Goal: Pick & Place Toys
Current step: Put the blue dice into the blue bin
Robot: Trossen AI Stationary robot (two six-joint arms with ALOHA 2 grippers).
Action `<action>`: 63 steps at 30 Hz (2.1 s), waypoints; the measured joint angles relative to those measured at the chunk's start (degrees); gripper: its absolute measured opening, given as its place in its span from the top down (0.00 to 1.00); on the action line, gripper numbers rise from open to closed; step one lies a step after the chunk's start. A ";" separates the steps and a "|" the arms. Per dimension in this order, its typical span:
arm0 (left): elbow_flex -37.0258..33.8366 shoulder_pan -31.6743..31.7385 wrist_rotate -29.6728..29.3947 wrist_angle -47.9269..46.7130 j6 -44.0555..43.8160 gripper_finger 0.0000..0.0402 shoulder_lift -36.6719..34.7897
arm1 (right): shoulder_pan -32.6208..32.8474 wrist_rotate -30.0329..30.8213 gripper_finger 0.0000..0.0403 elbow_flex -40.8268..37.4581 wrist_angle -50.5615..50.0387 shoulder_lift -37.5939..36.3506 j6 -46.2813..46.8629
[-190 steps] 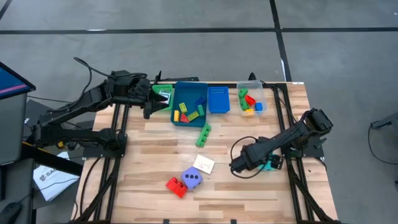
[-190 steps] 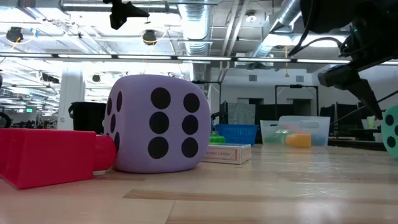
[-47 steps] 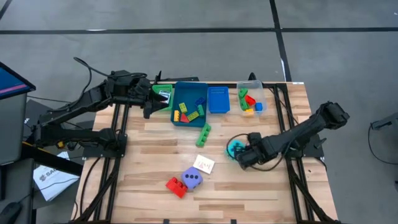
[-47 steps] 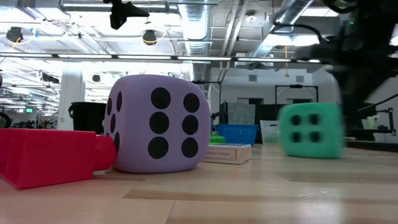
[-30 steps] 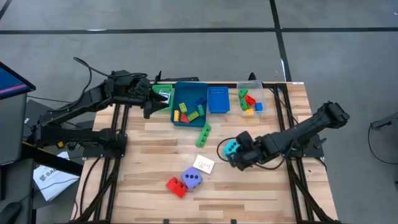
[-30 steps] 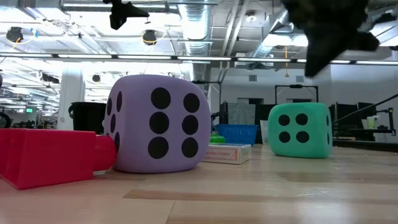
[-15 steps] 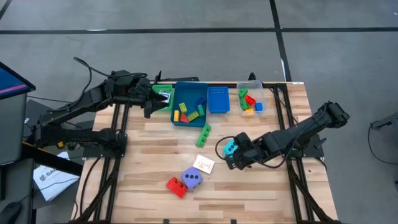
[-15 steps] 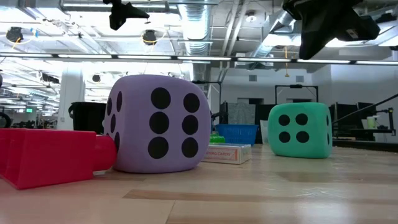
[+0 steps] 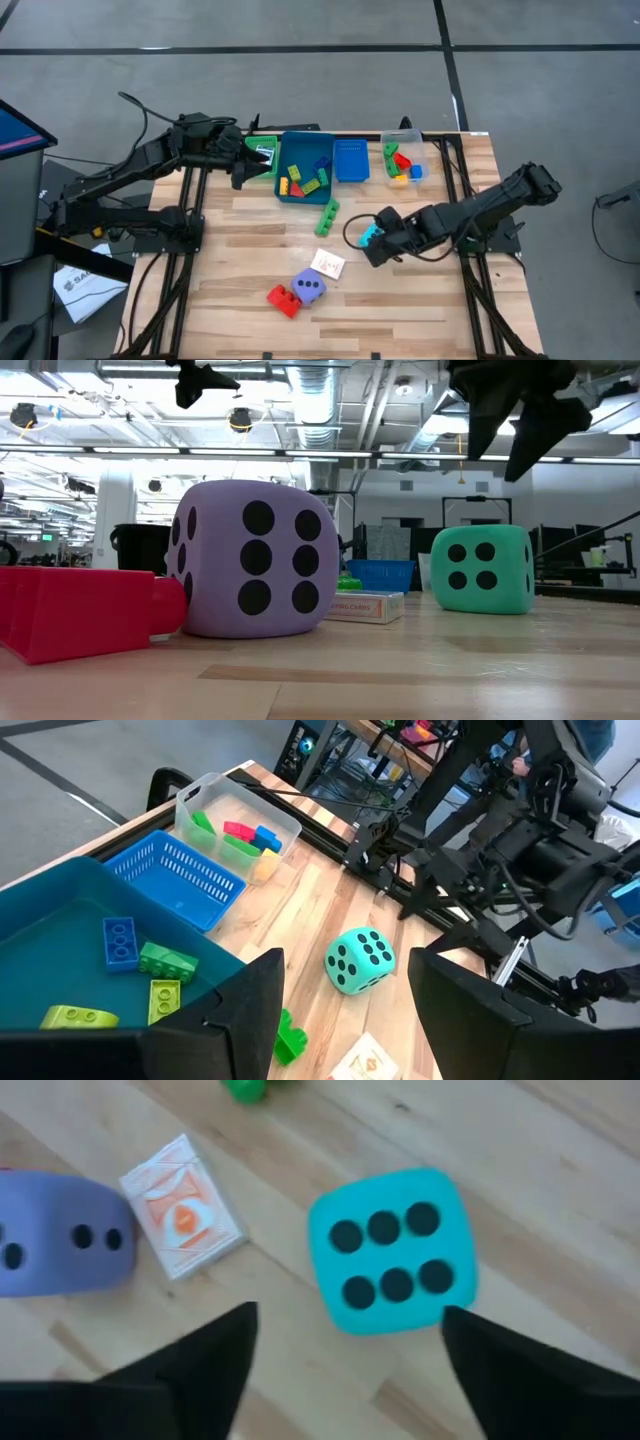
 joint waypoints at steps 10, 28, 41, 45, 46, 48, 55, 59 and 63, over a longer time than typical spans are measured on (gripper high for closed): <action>0.00 0.00 0.13 0.00 -1.52 0.48 0.00 | -7.22 -3.28 0.01 0.00 -0.20 0.02 -12.44; 0.00 0.00 0.14 0.00 -1.52 0.48 0.00 | -14.05 -9.84 0.01 0.05 0.91 1.26 -26.96; 0.00 -0.01 -0.01 -0.06 -1.54 0.48 -0.02 | -16.15 -19.14 0.01 0.28 3.03 12.32 -33.37; -0.01 0.00 0.00 -0.03 -1.54 0.48 -0.02 | -15.79 -21.61 0.01 0.31 2.60 16.42 -34.42; 0.00 -0.01 0.00 -0.04 -1.54 0.48 -0.02 | -15.55 -21.65 0.01 0.33 2.47 17.27 -34.60; -0.01 0.00 0.01 -0.03 -1.54 0.48 -0.02 | -15.03 -22.04 0.01 0.24 1.92 17.75 -34.71; 0.00 0.00 0.03 -0.04 -1.53 0.48 -0.02 | -14.47 -24.41 0.11 -0.20 -1.70 15.42 -29.91; 0.00 -0.01 0.22 -0.04 -1.52 0.48 -0.02 | -14.49 -24.26 0.13 -0.17 -3.10 12.01 -26.27; 0.00 -0.01 0.22 -0.04 -1.52 0.48 -0.02 | -14.52 -23.95 0.14 -0.15 -3.40 7.42 -22.86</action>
